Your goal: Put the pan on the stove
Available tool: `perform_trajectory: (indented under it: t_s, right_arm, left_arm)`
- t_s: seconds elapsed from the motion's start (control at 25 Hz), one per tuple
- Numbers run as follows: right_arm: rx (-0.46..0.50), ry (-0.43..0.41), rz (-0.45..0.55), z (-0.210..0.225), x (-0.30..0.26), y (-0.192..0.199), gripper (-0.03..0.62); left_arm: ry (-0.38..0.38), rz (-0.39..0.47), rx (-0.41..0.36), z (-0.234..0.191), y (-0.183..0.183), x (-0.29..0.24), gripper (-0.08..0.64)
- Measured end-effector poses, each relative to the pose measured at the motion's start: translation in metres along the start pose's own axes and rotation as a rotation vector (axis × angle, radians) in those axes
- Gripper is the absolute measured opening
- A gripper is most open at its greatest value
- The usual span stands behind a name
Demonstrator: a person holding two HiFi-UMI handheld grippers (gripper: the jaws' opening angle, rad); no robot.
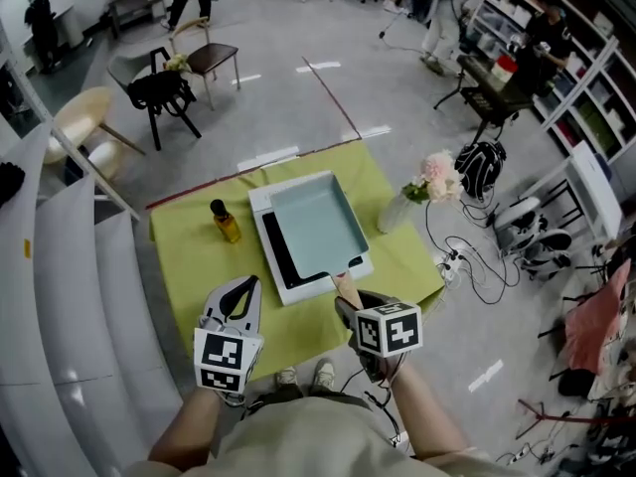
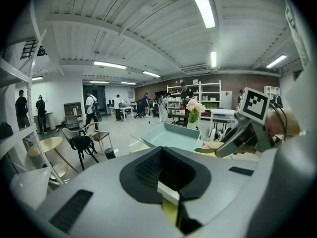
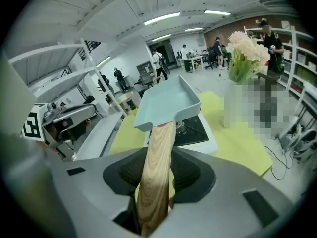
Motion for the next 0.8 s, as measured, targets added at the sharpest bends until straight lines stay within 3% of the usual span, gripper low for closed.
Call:
perform_trajectory:
  t_s: [0.32, 0.68, 0.8]
  right_arm:
    - [-0.038, 0.008, -0.065, 0.021, -0.032, 0.022, 0.147]
    - [-0.128, -0.060, -0.058, 0.029, -0.054, 0.024, 0.149]
    - [-0.117, -0.058, -0.057, 0.031, -0.057, 0.030, 0.152]
  left_arm:
    - [0.007, -0.062, 0.026, 0.006, 0.027, -0.015, 0.007]
    - [-0.004, -0.105, 0.045, 0.006, 0.039, -0.028, 0.006]
    - [-0.003, -0.114, 0.047, 0.009, 0.039, -0.028, 0.008]
Point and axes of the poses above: the fingertips, and each gripper's own axes: x backward along the fingers, z to its right, y out of its underside, the point moved 8 cm from there along x, backward along the fingers, and after that the axes turned 10 degrees about z, right-handed, at the moved point
